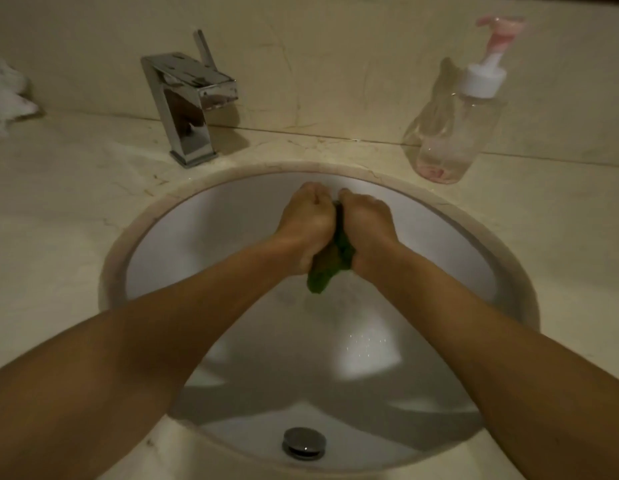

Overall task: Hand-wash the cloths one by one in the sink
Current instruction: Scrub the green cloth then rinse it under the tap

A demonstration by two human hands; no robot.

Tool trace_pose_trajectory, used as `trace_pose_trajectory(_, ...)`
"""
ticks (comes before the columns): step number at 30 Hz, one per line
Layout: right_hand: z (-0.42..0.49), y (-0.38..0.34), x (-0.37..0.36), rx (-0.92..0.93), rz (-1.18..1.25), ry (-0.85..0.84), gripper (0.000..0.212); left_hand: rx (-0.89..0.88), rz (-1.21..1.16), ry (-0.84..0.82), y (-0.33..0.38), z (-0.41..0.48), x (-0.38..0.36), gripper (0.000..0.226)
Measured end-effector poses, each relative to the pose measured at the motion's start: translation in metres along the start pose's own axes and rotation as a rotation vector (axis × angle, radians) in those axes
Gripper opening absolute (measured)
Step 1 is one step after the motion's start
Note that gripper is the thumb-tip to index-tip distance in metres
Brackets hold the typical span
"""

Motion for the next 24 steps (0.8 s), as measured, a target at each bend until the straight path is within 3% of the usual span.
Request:
trace_pose_trajectory(4,0.001,-0.001,0.010,-0.024,0.094,-0.029,0.032,-0.095,0.033,-0.005,0.005,-0.003,-0.015,0.034)
trace_pose_trajectory(8,-0.016,0.008,-0.022,-0.001,-0.067,-0.101,0.044,-0.034,0.019,0.088,-0.002,0.016,0.019,0.027)
trace_pose_trajectory(13,0.011,0.004,0.007,-0.080,0.080,-0.047,0.040,0.082,-0.116,0.039,0.003,-0.010,-0.020,0.028)
trace_pose_trajectory(16,0.014,0.014,0.005,-0.170,0.144,-0.054,0.040,-0.006,-0.026,-0.020,-0.001,-0.002,-0.025,0.031)
trace_pose_trajectory(20,-0.007,0.010,-0.013,-0.013,-0.055,-0.135,0.035,-0.023,0.088,0.109,-0.010,0.024,0.018,0.017)
trace_pose_trajectory(24,0.008,0.001,0.000,-0.015,-0.344,-0.167,0.045,-0.046,0.294,-0.097,-0.012,0.026,0.009,0.027)
Point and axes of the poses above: each hand's wrist, its own z-axis towards the middle knuckle, its own x-axis out of the back of the hand, y = z × x, the point moved 6 cm from there along z, towards the middle knuckle, and after that the axes turned 2 degrees about z, right-handed, at the moved point
